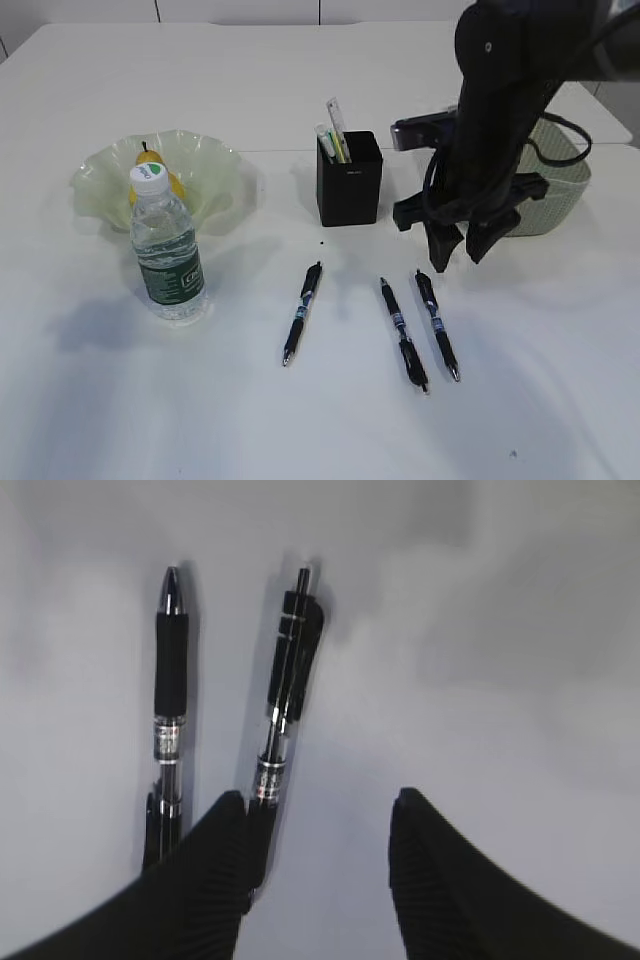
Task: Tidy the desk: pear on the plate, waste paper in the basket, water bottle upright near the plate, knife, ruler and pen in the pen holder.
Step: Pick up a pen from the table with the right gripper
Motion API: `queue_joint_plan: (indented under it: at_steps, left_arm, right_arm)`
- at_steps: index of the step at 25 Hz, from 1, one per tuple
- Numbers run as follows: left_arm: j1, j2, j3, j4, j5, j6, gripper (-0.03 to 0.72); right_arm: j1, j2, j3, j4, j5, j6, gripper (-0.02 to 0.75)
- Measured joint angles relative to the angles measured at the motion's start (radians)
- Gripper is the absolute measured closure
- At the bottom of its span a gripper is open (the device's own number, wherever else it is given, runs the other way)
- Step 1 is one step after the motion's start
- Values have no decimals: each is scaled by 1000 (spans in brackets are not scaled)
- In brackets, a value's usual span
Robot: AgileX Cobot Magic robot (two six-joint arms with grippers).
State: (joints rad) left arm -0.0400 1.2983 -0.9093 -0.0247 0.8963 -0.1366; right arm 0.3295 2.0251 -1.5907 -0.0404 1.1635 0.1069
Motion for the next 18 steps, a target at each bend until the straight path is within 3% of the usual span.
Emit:
queue_joint_plan:
  at_steps: [18]
  left_arm:
    - [0, 0, 0, 0, 0, 0, 214]
  right_arm:
    - [0, 164, -53, 6, -93, 120, 393]
